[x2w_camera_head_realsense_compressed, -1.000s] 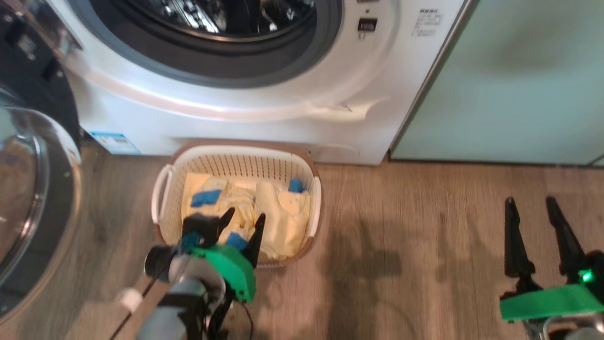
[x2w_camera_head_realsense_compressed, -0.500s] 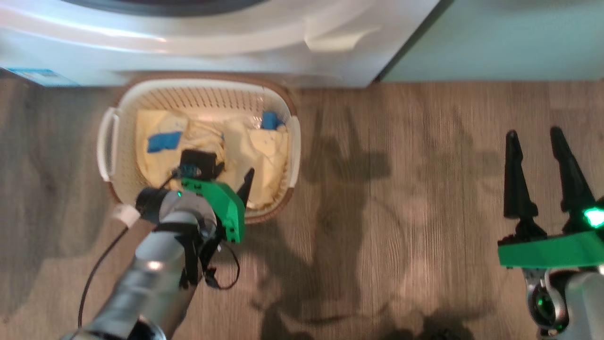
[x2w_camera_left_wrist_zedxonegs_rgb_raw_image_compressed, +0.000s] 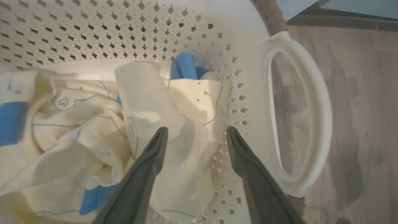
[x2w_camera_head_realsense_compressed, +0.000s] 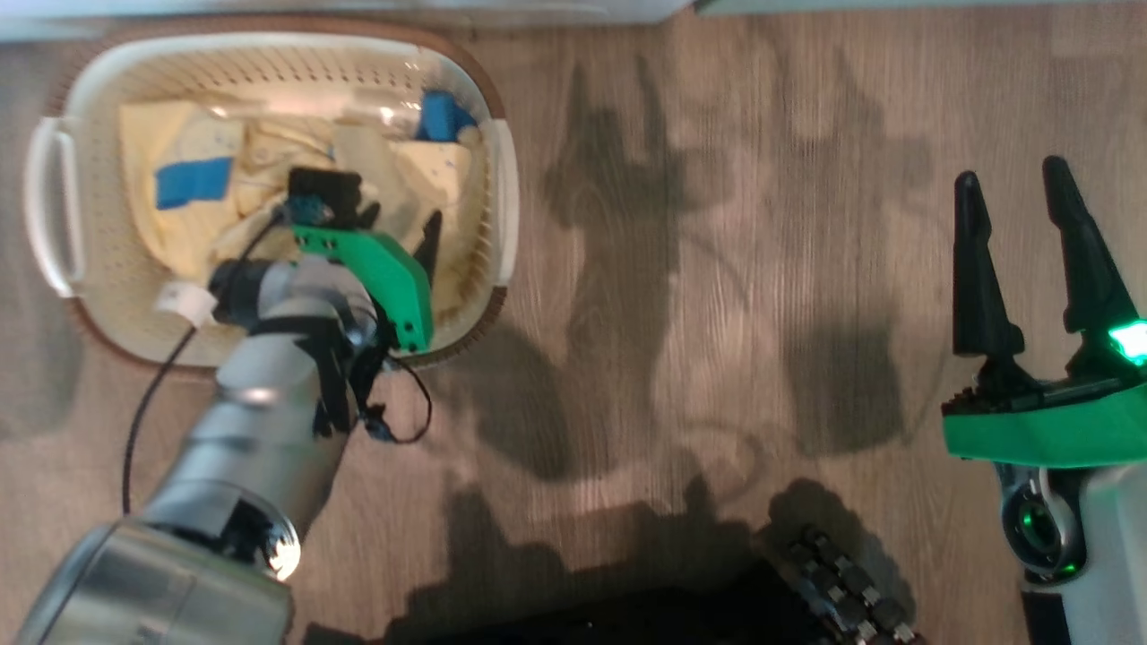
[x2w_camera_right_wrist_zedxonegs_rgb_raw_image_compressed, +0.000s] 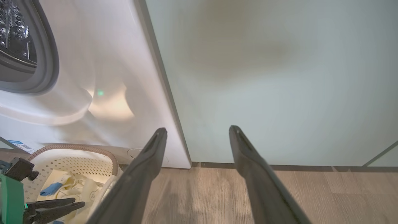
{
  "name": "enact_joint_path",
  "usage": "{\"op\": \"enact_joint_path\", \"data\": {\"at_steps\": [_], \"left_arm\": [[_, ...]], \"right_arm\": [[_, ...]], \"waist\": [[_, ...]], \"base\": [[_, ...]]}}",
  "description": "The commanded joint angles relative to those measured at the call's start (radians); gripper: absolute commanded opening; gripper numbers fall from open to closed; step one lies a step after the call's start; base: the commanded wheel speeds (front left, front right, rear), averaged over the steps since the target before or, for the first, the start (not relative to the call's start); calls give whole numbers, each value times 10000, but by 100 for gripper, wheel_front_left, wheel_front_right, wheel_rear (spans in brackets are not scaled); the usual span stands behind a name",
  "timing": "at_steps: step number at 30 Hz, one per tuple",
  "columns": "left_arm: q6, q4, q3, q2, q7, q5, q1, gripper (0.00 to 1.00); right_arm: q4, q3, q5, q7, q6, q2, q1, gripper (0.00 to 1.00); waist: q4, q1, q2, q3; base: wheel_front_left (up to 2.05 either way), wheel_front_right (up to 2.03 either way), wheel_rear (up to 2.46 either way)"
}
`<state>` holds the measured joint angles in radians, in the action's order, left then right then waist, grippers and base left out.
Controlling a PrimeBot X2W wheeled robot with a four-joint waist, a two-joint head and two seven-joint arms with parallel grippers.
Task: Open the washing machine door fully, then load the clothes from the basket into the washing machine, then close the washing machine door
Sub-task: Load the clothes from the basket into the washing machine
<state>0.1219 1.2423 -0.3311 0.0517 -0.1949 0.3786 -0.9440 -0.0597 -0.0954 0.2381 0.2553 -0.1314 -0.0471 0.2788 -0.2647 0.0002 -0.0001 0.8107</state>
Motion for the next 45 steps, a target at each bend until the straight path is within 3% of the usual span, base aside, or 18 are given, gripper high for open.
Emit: {"op": "enact_joint_path", "data": {"at_steps": [1, 11, 17, 18, 19, 20, 28, 40, 45], "left_arm": [[33, -43, 189, 295, -15, 41, 55, 100], [-432, 366, 257, 980, 726, 157, -637, 100], [-593, 433, 194, 1028, 1231, 207, -798, 100], [-624, 440, 188, 1033, 1294, 219, -807, 75], [-633, 446, 173, 1031, 1377, 227, -809, 22], [-639, 450, 161, 1029, 1418, 236, -808, 0], [-635, 470, 67, 793, 1441, 340, -705, 0], [-498, 347, -284, 401, -308, 250, -476, 0], [-648, -114, -185, 410, -616, 297, -190, 0]], "right_arm": [[-326, -165, 115, 65, 7, -39, -114, 100], [-465, -518, 558, 65, 7, -33, 150, 100], [-491, -573, 717, 65, 7, -33, 179, 100], [-483, -577, 733, 65, 7, -33, 187, 100], [-474, -578, 753, 65, 7, -33, 197, 100], [-464, -575, 767, 65, 7, -33, 206, 100], [-451, -392, 703, 65, 7, -32, 187, 100], [-417, 53, 309, 65, 7, -32, 103, 100], [-351, 158, 110, 65, 7, -32, -56, 100]], "waist": [[-281, -2, 1, 420], [-938, -2, 1, 1350], [-1062, -2, 1, 1469], [-1074, -2, 1, 1468], [-1084, -2, 1, 1460], [-1088, -2, 1, 1446], [-781, -2, 1, 1166], [143, -2, 1, -37], [422, -2, 1, -638]], "base": [[0, 0, 0], [0, 0, 0], [0, 0, 0], [0, 0, 0], [0, 0, 0], [0, 0, 0], [0, 0, 0], [0, 0, 0], [0, 0, 0]]}}
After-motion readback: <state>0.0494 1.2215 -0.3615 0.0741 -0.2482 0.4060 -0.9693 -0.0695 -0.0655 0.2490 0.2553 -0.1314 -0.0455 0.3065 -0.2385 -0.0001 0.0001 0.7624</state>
